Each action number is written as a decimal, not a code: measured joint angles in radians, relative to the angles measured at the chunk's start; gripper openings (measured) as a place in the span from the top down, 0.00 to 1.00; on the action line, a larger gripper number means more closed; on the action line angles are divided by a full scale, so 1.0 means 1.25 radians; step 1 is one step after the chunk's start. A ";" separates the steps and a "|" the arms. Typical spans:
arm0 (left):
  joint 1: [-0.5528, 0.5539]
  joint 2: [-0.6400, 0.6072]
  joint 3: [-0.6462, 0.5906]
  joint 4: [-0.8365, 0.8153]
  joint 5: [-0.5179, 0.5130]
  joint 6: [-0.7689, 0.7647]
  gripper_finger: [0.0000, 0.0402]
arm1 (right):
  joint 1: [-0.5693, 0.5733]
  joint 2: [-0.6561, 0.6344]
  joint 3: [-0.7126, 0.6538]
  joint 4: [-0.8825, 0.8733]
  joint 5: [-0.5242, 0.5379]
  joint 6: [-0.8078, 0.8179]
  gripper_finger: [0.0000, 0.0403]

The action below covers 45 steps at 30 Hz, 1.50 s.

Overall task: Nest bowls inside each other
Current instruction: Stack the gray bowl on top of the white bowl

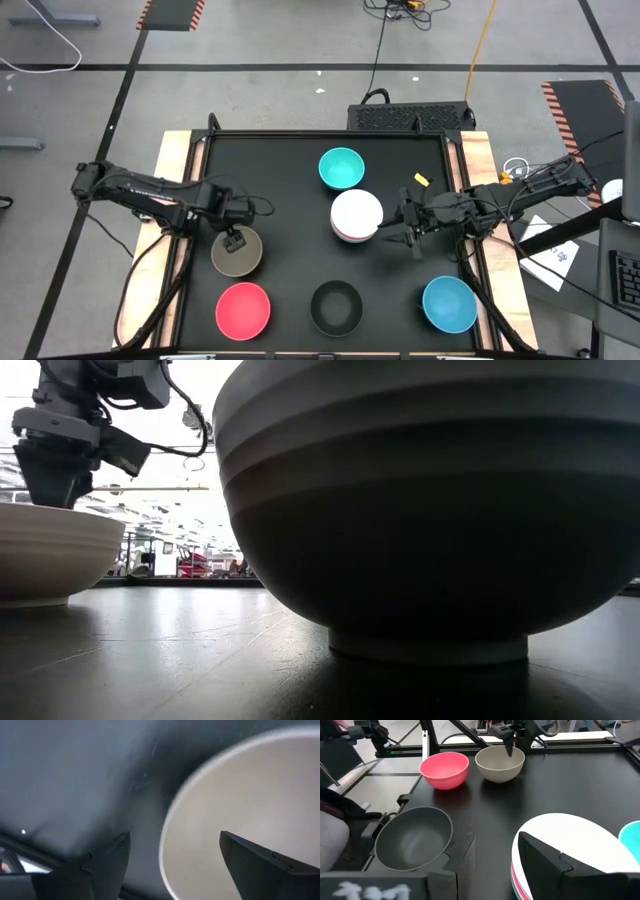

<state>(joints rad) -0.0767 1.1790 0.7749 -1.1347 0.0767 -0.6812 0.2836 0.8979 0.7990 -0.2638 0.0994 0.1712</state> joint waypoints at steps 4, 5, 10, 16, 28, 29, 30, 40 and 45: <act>0.011 0.000 0.000 0.031 0.002 0.015 0.38 | 0.000 0.000 0.000 0.000 0.000 0.000 0.64; 0.014 0.000 0.000 0.037 0.001 0.017 0.42 | 0.000 0.000 0.000 0.000 0.000 0.000 0.64; 0.025 0.010 0.000 0.070 0.001 0.043 0.65 | 0.005 0.000 0.000 -0.002 0.000 0.000 0.64; 0.024 0.068 0.001 0.075 0.040 0.083 0.96 | 0.034 0.000 0.000 -0.002 0.000 0.000 0.64; 0.052 0.110 0.082 0.102 0.024 0.191 0.99 | 0.083 0.000 0.000 -0.022 0.002 -0.013 0.64; 0.058 0.110 0.105 0.102 0.022 0.201 0.99 | 0.086 0.000 0.000 -0.037 0.004 -0.027 0.64; 0.065 0.110 0.129 0.101 0.020 0.214 0.99 | 0.088 0.000 0.000 -0.056 0.013 -0.036 0.64; 0.175 0.127 0.431 0.018 -0.068 0.365 0.99 | 0.091 0.000 0.000 -0.114 0.090 -0.013 0.64; 0.249 0.267 0.634 0.010 -0.003 0.450 0.99 | 0.090 0.000 0.000 -0.129 0.092 -0.039 0.64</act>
<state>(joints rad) 0.2343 1.5132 1.5672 -1.1219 0.0729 -0.1184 0.3965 0.8978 0.7994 -0.4255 0.2138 0.1225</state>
